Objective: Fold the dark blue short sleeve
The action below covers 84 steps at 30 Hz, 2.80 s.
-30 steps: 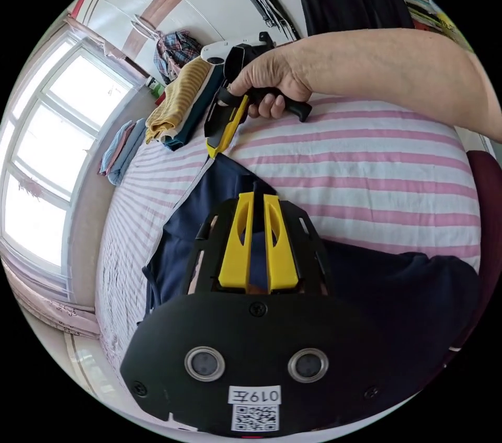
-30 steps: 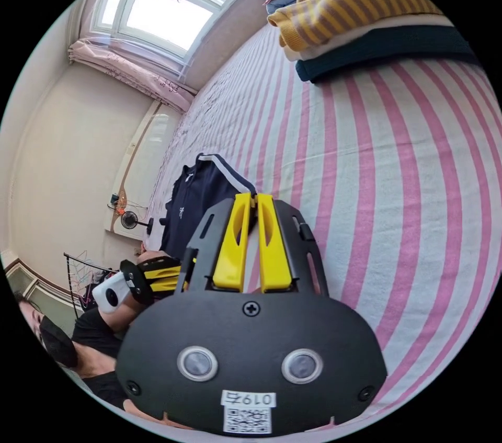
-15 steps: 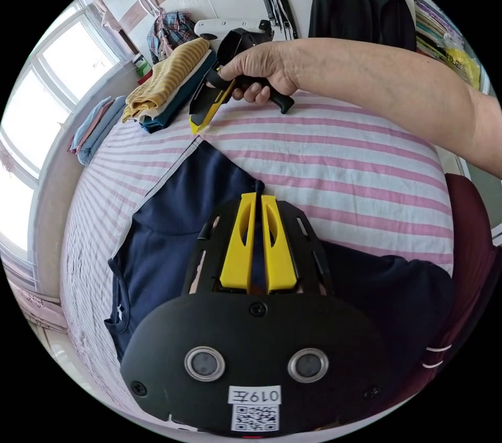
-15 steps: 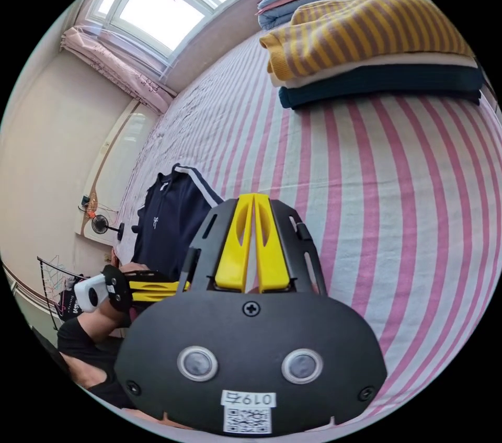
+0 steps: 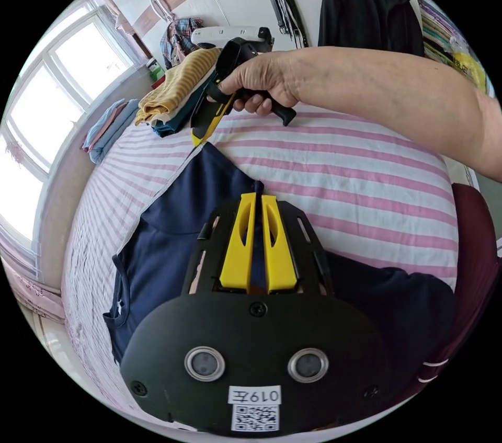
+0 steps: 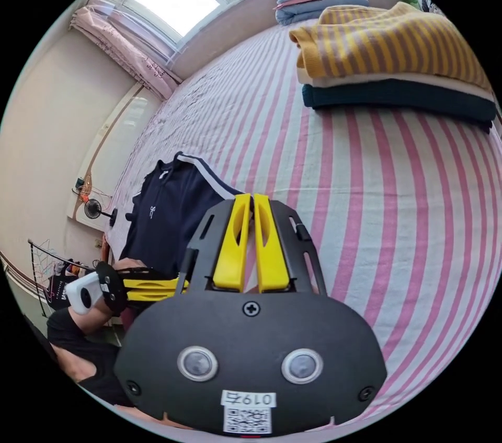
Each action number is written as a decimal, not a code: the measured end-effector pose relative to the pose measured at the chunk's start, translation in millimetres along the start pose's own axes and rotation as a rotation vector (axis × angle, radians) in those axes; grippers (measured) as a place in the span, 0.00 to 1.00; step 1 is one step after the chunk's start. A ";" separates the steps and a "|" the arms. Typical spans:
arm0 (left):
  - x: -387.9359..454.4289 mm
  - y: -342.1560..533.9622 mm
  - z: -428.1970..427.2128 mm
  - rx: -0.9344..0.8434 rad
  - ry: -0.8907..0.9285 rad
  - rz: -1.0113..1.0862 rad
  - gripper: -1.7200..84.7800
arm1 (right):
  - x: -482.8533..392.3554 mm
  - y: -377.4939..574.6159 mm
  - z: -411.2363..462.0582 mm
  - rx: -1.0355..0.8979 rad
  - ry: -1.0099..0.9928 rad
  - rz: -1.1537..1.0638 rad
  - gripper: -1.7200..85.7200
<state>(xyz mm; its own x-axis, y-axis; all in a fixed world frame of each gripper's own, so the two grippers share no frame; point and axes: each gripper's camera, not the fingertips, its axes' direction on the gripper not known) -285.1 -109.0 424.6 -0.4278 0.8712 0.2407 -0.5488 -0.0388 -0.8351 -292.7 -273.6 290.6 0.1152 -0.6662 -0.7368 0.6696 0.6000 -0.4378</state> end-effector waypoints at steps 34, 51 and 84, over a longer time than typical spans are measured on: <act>36.6 -108.1 -87.3 0.003 -0.164 -0.085 0.16 | 38.9 80.2 34.7 0.298 0.092 -0.093 0.02; -129.0 119.4 -313.1 0.030 -0.118 -0.942 0.11 | -62.3 72.8 139.6 0.113 -0.072 -0.451 0.01; -236.1 140.8 -487.5 0.038 -0.007 -1.310 0.09 | -133.9 -83.8 524.4 -0.274 0.033 -0.424 0.01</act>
<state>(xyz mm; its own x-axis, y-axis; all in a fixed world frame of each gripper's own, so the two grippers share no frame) 88.8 -81.7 9.1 0.4312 0.2703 0.8608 -0.5777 0.8156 0.0333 20.6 -467.0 696.1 -0.1516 -0.8645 -0.4792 0.4346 0.3771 -0.8178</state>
